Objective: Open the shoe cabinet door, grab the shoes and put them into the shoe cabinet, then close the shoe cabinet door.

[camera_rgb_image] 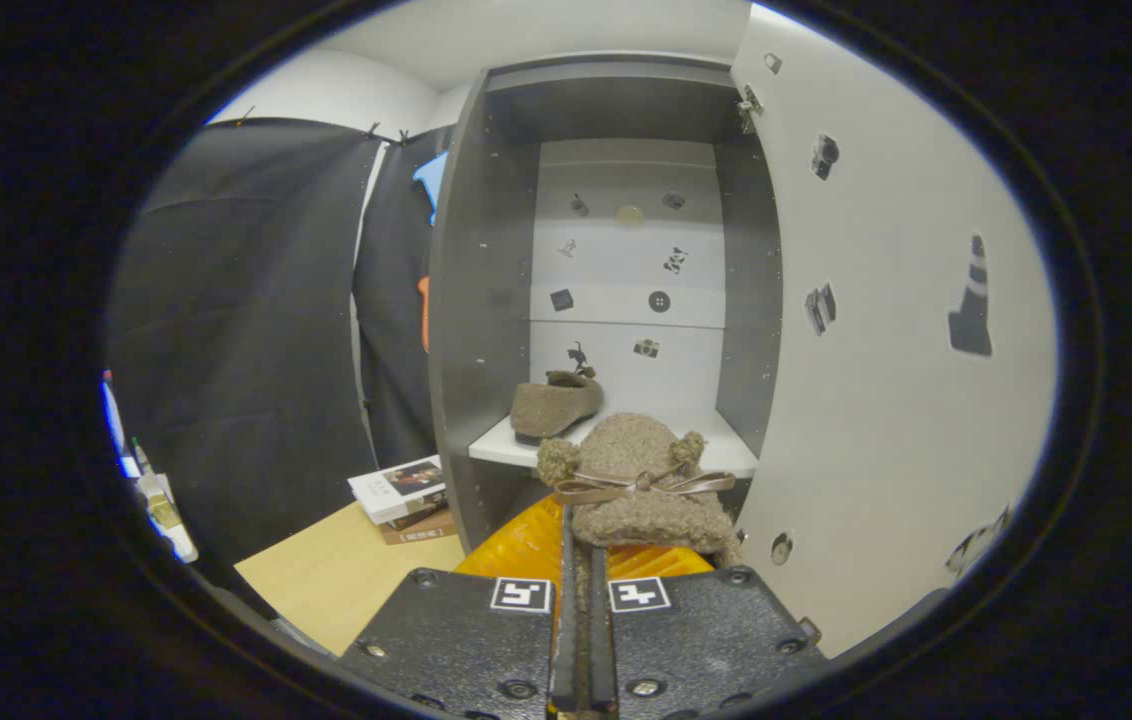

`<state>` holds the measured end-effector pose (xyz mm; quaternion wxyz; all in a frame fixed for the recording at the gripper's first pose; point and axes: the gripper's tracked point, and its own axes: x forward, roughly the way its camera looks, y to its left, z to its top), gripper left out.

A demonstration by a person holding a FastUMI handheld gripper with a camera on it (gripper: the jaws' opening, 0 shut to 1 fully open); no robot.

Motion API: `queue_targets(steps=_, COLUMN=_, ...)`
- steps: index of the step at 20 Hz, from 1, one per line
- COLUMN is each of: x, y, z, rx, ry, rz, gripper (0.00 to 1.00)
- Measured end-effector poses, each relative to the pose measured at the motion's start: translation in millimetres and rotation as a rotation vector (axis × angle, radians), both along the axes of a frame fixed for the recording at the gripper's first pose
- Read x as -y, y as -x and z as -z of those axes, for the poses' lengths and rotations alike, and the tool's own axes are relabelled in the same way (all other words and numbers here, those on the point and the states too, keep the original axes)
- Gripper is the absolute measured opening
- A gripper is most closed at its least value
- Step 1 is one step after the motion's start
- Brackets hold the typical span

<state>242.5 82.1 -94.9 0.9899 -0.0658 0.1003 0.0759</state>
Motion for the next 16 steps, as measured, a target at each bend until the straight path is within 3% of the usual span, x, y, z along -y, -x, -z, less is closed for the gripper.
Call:
queue_targets(steps=6, x=-6, y=-57, z=-25, rx=-0.046, ry=0.02, rz=0.025, gripper=0.08)
queue_targets(steps=16, x=13, y=-201, z=-18, rx=-0.075, ry=0.096, rz=0.111, gripper=0.08)
